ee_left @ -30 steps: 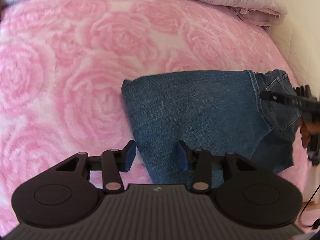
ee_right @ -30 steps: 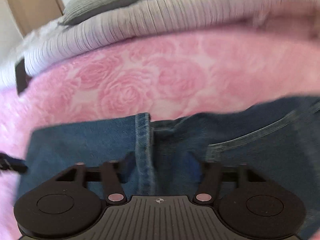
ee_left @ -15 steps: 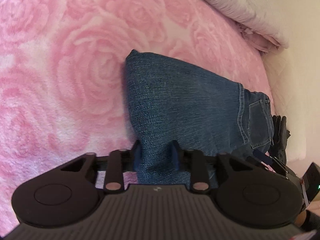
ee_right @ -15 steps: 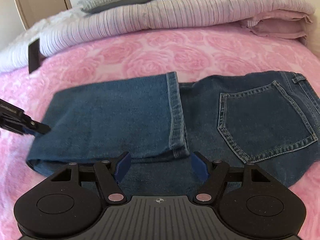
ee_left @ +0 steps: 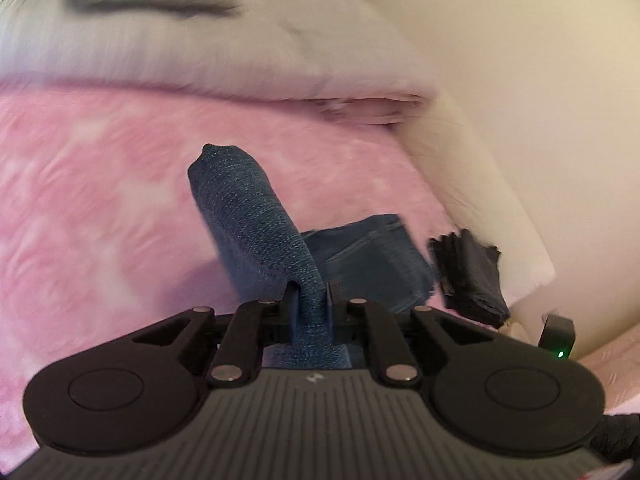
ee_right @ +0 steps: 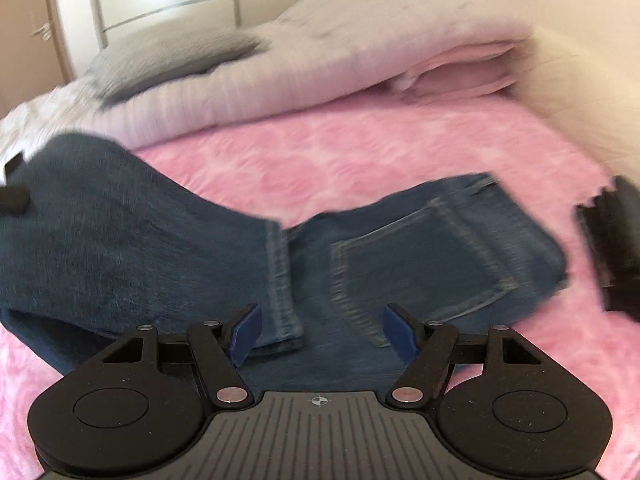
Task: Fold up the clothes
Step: 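Lift the folded jeans with the left tool and set them beside the dark clothes stack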
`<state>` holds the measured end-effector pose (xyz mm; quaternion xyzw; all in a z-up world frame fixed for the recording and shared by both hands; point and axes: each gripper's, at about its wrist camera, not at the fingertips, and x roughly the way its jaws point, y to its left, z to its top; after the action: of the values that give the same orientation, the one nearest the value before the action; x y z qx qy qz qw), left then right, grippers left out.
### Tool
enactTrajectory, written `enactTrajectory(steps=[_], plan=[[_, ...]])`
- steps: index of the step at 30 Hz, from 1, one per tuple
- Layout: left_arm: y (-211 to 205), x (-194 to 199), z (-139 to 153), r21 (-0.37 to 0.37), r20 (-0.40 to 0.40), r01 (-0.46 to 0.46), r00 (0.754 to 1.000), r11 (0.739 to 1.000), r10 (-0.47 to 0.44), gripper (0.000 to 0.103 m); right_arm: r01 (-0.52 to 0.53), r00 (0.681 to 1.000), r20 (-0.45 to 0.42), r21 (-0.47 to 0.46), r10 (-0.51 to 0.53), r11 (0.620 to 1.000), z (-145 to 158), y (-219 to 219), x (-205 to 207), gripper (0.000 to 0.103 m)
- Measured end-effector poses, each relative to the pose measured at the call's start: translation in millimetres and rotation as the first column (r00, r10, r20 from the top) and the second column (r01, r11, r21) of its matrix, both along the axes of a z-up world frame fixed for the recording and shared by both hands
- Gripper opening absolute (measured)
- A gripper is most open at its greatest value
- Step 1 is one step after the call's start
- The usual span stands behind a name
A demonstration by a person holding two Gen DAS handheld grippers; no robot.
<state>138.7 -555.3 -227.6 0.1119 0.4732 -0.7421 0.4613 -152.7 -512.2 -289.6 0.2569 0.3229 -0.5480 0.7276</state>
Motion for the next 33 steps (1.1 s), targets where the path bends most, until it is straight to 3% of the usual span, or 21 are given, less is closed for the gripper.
enactTrajectory(steps=[5,10,14,19,21,23,26,28,33], plan=[[-30.8,-98.1,46.4,-0.007,0.099,0.046,0.994,0.999,-0.045,0.009,0.055,0.998,0.012,-0.026,-0.055,0.998,15.4,-1.0,-57.6,0.070],[-69.6,-210.2,50.4,0.019,0.192,0.039,0.980,0.999,-0.042,0.009,0.062,0.997,0.050,-0.017,-0.061,0.998,12.7,-18.7,-141.6,0.070],[-118.3,-305.9,19.6,0.055,0.253,0.021,0.967,0.998,-0.034,0.010,0.074,0.996,0.050,-0.013,-0.074,0.997,13.5,-31.6,-225.8,0.070],[-174.2,-396.0,-61.5,0.141,0.315,0.016,0.947,0.990,-0.060,0.014,0.129,0.992,-0.019,0.020,-0.128,0.991,-11.5,-38.5,-317.7,0.070],[-178.2,-406.0,-81.2,0.170,0.294,0.032,0.952,0.985,-0.081,0.016,0.155,0.988,0.012,0.063,-0.156,0.986,-18.7,-44.7,-338.5,0.070],[-168.0,-404.5,-79.1,0.143,0.284,0.047,0.955,0.989,-0.086,0.022,0.177,0.982,0.045,0.107,-0.182,0.978,-25.7,-51.1,-358.6,0.070],[-145.6,-389.2,-62.0,0.101,0.335,0.064,0.938,0.993,-0.094,0.031,0.110,0.968,0.210,0.141,-0.138,0.984,-24.9,-69.7,-356.5,0.070],[-133.3,-367.1,-56.7,0.103,0.400,0.040,0.913,0.994,-0.079,0.031,0.044,0.932,0.349,0.152,-0.095,0.987,-23.6,-90.1,-342.6,0.070],[-111.7,-309.7,-66.8,0.141,0.539,-0.042,0.842,0.989,-0.040,0.034,-0.108,0.857,0.514,0.160,0.011,0.981,-33.3,-156.1,-293.8,0.070]])
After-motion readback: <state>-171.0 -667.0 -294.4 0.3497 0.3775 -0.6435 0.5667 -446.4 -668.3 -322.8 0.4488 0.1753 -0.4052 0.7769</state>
